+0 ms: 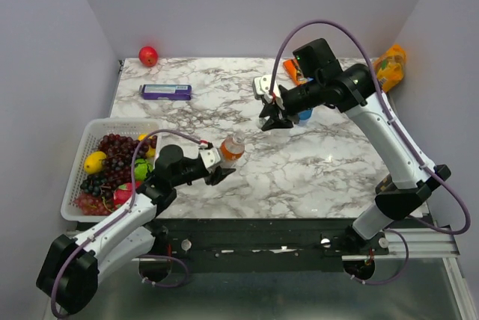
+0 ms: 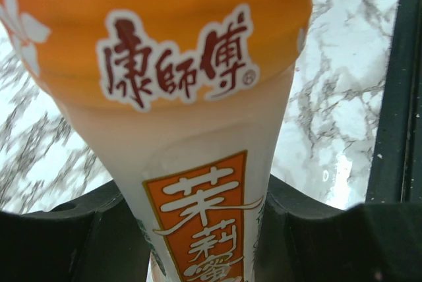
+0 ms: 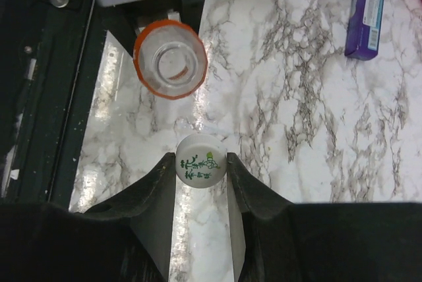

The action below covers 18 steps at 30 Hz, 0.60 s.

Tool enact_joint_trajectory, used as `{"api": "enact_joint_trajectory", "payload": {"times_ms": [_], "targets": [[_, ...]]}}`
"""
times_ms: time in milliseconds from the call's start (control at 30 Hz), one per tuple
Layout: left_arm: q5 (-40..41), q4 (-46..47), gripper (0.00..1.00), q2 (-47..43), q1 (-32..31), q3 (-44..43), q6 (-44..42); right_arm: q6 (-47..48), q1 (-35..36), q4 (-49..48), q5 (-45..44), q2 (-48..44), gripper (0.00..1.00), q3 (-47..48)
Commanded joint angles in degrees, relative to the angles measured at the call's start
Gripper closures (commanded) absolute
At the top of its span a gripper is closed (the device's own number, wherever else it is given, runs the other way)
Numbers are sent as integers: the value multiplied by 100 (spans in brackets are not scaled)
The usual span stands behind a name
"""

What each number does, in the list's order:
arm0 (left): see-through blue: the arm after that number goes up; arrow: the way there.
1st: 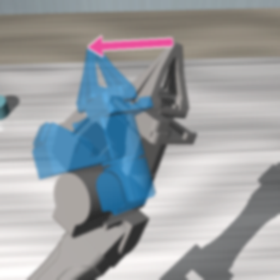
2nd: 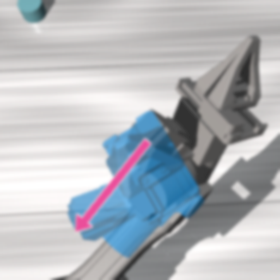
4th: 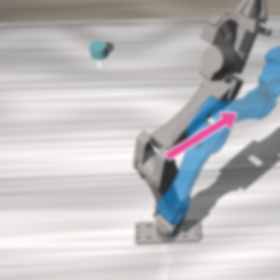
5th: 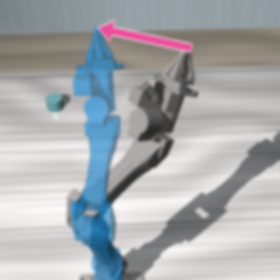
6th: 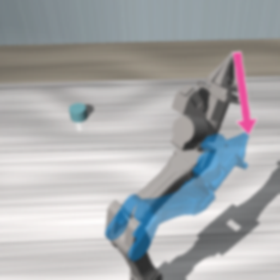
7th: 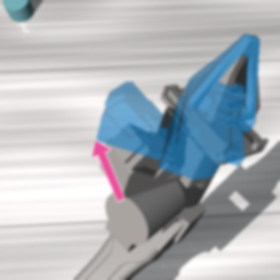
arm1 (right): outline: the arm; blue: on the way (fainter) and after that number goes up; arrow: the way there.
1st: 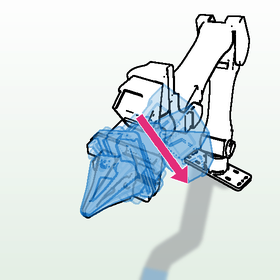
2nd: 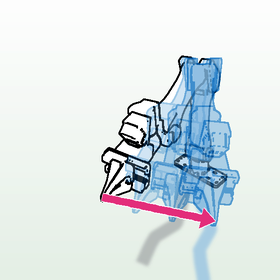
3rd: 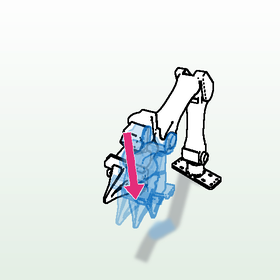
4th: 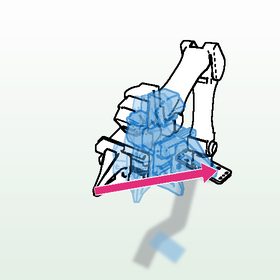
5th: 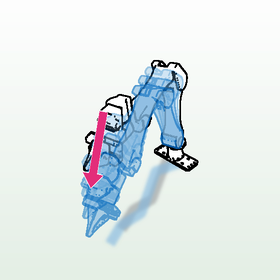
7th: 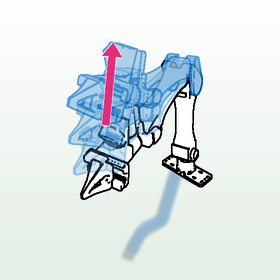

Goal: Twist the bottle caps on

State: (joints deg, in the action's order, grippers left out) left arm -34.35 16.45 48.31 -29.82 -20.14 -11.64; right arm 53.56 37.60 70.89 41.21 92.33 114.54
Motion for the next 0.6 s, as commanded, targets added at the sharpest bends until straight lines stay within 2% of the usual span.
{"api": "enact_joint_trajectory", "payload": {"times_ms": [0,200,367,567], "targets": [[235,1482,100,107,-497,431,-260,443,45,1364,607,-128,63,358],[411,2449,100,494,-981,748,-58,796,545,1550,274,-190,62,349],[411,2679,100,863,-1113,687,56,1147,976,1638,-34,-260,61,210],[482,2908,100,1031,-1122,555,285,1368,1179,1647,-377,-269,61,-72]]}}
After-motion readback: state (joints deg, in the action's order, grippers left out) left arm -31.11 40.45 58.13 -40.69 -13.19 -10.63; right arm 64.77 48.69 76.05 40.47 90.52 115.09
